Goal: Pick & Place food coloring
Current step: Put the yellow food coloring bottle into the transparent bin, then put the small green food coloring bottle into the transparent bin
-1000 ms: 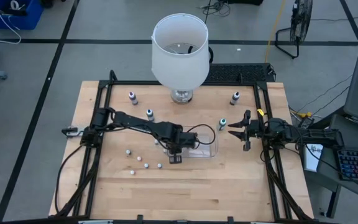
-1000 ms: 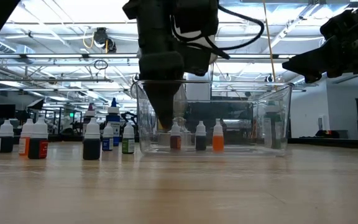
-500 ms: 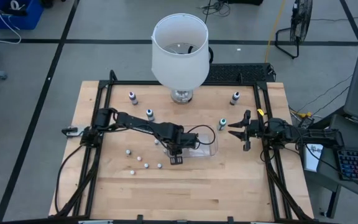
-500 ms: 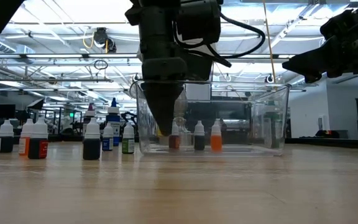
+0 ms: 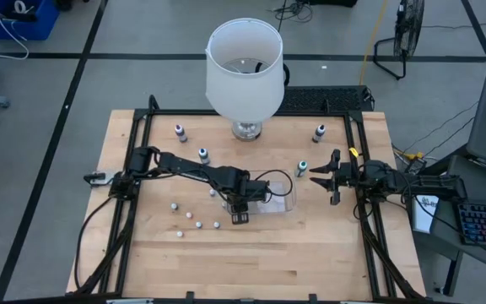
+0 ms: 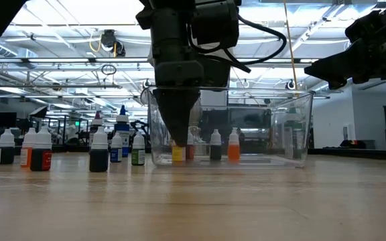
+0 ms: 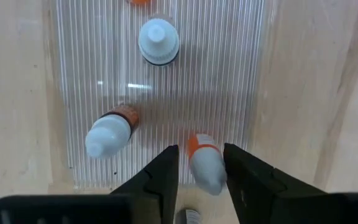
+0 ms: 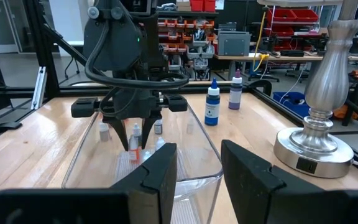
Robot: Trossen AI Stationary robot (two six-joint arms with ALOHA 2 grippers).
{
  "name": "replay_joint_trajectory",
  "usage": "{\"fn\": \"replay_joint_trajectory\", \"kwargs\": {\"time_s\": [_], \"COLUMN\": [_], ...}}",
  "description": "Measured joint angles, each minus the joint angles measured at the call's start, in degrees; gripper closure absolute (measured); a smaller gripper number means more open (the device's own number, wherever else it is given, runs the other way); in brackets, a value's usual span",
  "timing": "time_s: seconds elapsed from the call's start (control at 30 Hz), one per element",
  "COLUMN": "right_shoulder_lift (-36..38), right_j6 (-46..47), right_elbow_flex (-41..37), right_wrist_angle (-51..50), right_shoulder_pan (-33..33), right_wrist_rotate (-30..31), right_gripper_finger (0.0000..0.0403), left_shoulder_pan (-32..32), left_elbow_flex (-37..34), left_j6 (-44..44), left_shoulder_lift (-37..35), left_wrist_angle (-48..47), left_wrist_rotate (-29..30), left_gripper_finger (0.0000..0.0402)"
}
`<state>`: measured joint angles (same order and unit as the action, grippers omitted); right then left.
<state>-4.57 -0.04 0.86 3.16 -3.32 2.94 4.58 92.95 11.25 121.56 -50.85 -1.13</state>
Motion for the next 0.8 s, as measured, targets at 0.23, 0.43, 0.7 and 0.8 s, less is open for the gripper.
{"fn": "replay_joint_trajectory", "kwargs": {"time_s": [0.23, 0.43, 0.7, 0.8], "right_shoulder_lift": [0.0, 0.0, 0.0, 0.0], "right_j6": [0.0, 0.0, 0.0, 0.0], "right_elbow_flex": [0.0, 0.0, 0.0, 0.0], "right_wrist_angle": [0.0, 0.0, 0.0, 0.0], "right_shoulder_pan": [0.0, 0.0, 0.0, 0.0], "right_wrist_rotate": [0.0, 0.0, 0.0, 0.0], "right_gripper_finger": [0.0289, 0.0289, 0.0289, 0.0289], "left_shoulder_pan": [-0.2, -0.8, -1.3, -1.3], "left_elbow_flex": [-0.1, -0.1, 0.0, -0.1], "left_j6": [0.0, 0.0, 2.3, 7.7], "left_shoulder_lift": [-1.3, -5.8, -14.4, -17.8], "left_wrist_angle": [0.0, 0.2, -7.4, -12.0], "left_wrist_rotate": [-0.2, -0.2, 3.1, 10.4], "left_gripper_finger": [0.0299, 0.0309, 0.0309, 0.0309]}}
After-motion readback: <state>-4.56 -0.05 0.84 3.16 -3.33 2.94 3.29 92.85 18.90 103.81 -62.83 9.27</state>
